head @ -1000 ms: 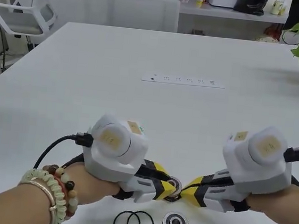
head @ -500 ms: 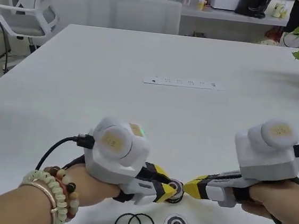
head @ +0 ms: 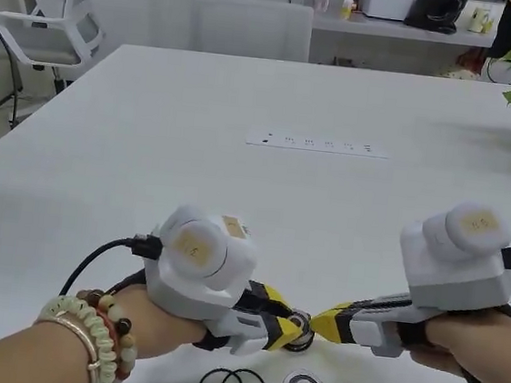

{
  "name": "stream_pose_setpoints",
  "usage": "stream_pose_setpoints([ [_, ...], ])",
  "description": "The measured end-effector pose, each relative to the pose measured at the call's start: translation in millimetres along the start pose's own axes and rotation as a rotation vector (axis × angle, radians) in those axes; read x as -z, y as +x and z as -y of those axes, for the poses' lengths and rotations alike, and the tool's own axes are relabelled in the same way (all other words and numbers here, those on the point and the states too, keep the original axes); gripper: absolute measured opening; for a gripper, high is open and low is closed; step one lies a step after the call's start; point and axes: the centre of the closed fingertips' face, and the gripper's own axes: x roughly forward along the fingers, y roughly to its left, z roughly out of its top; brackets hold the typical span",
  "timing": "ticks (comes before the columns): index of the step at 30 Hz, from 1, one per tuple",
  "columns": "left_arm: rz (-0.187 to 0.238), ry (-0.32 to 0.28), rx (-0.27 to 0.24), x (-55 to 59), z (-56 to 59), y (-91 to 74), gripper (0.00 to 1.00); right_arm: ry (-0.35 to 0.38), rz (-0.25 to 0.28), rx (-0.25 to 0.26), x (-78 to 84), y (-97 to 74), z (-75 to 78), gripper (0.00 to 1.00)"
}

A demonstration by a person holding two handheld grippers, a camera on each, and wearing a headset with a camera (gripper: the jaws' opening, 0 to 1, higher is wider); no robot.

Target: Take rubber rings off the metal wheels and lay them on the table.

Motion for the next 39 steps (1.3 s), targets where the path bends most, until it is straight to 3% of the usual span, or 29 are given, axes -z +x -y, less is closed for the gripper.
stream_pose_setpoints([
  [18, 0.001, 0.003, 0.0, 0.1, 0.5, 0.5, 0.13, -0.014, 0.017, -0.033, -6.3, 0.0, -10.3, 0.0],
  [19, 0.0, 0.004, 0.0, 0.2, 0.5, 0.7, 0.13, -0.005, 0.044, -0.051, -11.5, -0.2, -13.9, 0.0],
  [21, 0.001, 0.003, -0.001, 0.0, 0.3, 1.1, 0.13, 0.042, 0.174, -0.118, -38.1, -4.2, -28.3, 0.0],
  [22, 0.001, -0.002, -0.006, 0.0, -0.6, 1.0, 0.13, 0.04, 0.032, -0.047, -15.3, -7.4, -20.2, 0.0],
  [23, 0.0, -0.003, -0.004, 0.1, -0.1, 1.1, 0.13, -0.068, 0.093, -0.018, -25.0, -3.4, -14.5, 0.0],
  [25, -0.002, -0.002, -0.008, -0.2, 0.0, 1.1, 0.13, -0.027, 0.057, -0.034, -17.4, -0.1, -18.0, 0.0],
  [28, -0.011, -0.011, -0.01, -0.9, 0.4, 1.4, 0.14, -0.016, 0.028, 0.005, -10.5, 0.8, -7.6, 0.0],
  [31, -0.046, 0.006, 0.002, -3.8, 2.1, 0.3, 0.16, 0.014, 0.02, 0.016, -7.8, 0.2, -2.3, 0.0],
  [39, -0.006, -0.028, 0.046, -28.5, 6.0, -16.7, 0.32, 0.045, 0.047, 0.026, -15.1, -3.7, -0.3, 0.0],
])
